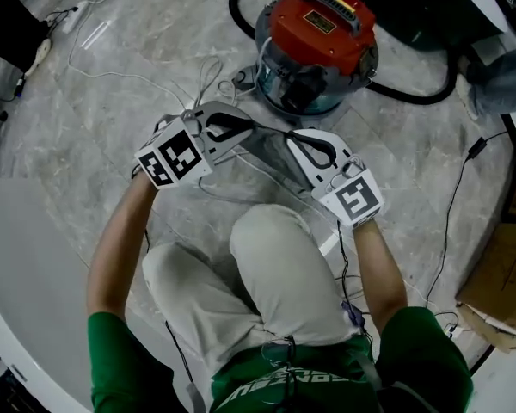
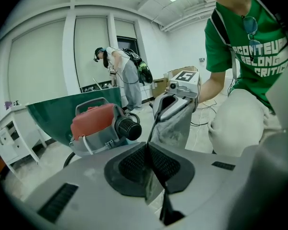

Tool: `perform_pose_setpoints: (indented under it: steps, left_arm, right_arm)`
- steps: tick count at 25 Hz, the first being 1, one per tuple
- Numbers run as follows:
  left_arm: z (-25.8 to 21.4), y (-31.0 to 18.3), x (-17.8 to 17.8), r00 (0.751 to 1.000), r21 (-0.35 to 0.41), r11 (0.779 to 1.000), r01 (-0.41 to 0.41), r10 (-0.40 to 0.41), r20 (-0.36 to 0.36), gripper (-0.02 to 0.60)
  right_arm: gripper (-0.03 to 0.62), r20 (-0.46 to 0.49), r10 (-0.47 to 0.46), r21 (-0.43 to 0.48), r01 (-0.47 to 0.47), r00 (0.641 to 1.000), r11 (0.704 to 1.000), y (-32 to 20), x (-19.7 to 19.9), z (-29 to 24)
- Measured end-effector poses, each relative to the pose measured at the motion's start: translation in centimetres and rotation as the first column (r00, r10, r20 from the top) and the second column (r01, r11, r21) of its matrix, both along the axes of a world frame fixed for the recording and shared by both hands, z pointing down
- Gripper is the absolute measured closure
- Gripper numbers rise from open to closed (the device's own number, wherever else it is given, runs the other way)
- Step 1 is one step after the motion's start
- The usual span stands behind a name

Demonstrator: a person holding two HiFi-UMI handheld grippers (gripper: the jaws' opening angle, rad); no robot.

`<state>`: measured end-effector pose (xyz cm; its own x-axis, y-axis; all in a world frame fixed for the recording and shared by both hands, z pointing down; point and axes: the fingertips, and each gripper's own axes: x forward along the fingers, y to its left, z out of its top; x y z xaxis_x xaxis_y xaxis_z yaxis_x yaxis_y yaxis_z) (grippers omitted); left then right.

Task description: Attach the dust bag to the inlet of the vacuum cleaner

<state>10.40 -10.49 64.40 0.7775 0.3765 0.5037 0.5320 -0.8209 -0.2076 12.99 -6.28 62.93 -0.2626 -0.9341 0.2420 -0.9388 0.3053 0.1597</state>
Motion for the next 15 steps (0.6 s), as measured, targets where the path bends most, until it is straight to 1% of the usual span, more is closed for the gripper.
perform_pose_setpoints:
  steps: [4,7,11,15]
  left_arm:
    - [0.1,-0.5,1.7,1.000,0.021,1.000,0.011,-0.012,0.024,0.565]
    - [0.2,-0.9,3.0,0.999,0.042,0.999,0.017,-0.019,0.047,0.565]
    - [-0.1,-1.2,4.7,0.998,0.068,0.998,0.020,-0.024,0.064,0.565]
    - [-0.3,-1.3,5.7,0.997,0.082,0.997,0.008,-0.015,0.081,0.563]
  right_arm:
    - [0.580,0.011,0.028,0.008,-0.028,1.000,1.000,-0.4,1.7,0.2]
    - [0.580,0.036,0.067,-0.011,-0.067,0.997,0.998,-0.6,2.8,0.6]
    - [0.580,0.052,0.078,0.012,-0.079,0.996,0.997,-0.9,4.3,0.5]
    - [0.580,0.086,0.082,-0.013,-0.081,0.993,0.997,-0.8,5.1,0.6]
